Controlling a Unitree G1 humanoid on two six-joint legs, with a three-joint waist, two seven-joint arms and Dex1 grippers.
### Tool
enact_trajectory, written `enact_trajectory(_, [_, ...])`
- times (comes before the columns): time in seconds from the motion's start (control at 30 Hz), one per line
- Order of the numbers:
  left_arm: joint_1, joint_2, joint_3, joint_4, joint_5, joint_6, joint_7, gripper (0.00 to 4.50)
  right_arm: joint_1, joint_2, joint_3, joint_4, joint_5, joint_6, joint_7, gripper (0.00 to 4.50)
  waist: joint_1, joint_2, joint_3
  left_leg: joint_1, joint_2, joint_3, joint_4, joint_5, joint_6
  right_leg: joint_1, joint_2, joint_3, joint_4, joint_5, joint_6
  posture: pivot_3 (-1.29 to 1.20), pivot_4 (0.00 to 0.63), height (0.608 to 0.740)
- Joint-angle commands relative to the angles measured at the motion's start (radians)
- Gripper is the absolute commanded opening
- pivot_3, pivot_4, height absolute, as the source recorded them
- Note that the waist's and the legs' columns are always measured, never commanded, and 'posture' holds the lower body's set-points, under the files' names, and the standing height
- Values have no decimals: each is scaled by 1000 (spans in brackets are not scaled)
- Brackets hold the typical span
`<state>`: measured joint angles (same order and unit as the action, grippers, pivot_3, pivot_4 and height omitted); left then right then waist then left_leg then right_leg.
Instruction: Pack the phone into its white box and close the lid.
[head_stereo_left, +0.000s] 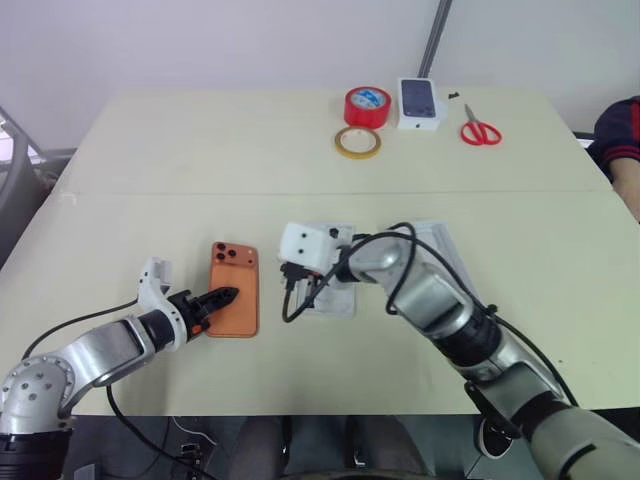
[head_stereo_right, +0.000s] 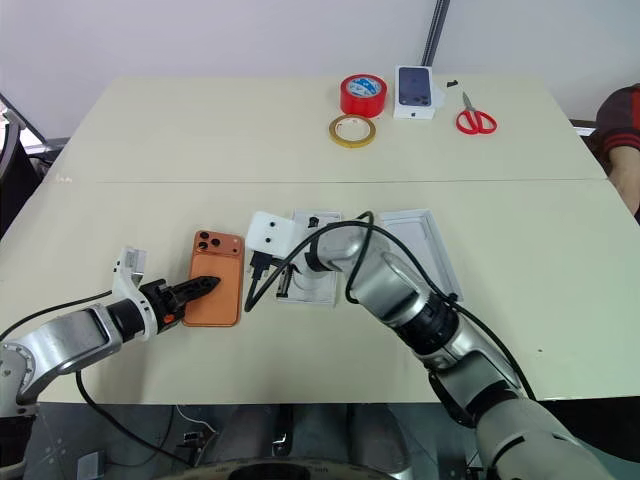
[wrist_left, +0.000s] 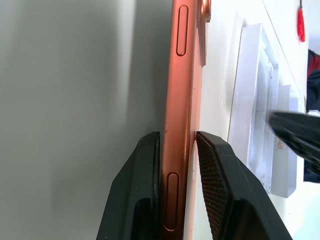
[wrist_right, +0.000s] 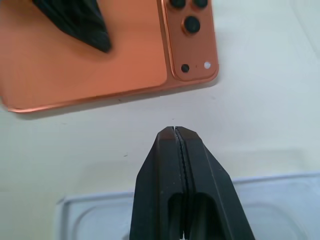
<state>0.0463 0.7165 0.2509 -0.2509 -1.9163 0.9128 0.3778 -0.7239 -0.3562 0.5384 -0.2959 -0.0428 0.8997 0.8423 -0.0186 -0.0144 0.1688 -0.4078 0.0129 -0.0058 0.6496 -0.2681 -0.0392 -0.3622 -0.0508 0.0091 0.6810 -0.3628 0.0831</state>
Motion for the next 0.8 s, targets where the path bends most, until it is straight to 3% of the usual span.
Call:
enact_trajectory(0.03, [0,5,23,-6,-40,-25,5,1190,18,-48,-74,-103,48,28,14,0,0,0,0,0,0,0,0,0,0,0,0,0,0,0,0,0,150,740])
enact_trajectory(0.07, [-1,6,20,-5,-42,-27,8,1190,28,-66,-83,-119,56,30,15,0,1,0,0,0,0,0,0,0,0,0,0,0,0,0,0,0,150,740])
enact_trajectory(0.17, [-22,-7,9,-9,-52,-38,9,14,70,-144,-129,-176,80,31,29,0,1,0,1,0,0,0,0,0,0,0,0,0,-1,0,0,0,150,740])
enact_trajectory(0.3, [-87,-55,-2,-41,-56,-56,8,14,134,-238,-220,-268,145,12,63,0,7,-1,2,0,0,0,0,0,0,1,0,0,-1,0,0,0,150,740])
enact_trajectory(0.4, [-163,-156,-2,-57,-56,-85,37,14,204,-289,-366,-339,261,-11,117,0,10,-2,2,-1,0,0,1,0,0,2,0,0,-2,0,0,0,150,740])
enact_trajectory(0.5, [-262,-209,-81,-44,-56,-86,67,14,262,-336,-499,-299,296,17,90,0,9,-3,3,-1,0,0,2,0,1,3,0,-1,-2,0,0,0,150,740])
enact_trajectory(0.8, [-412,-356,-256,90,89,-69,59,14,407,-440,-627,-264,321,-18,42,0,2,-2,3,0,1,0,3,0,0,4,4,0,-3,0,0,0,150,740])
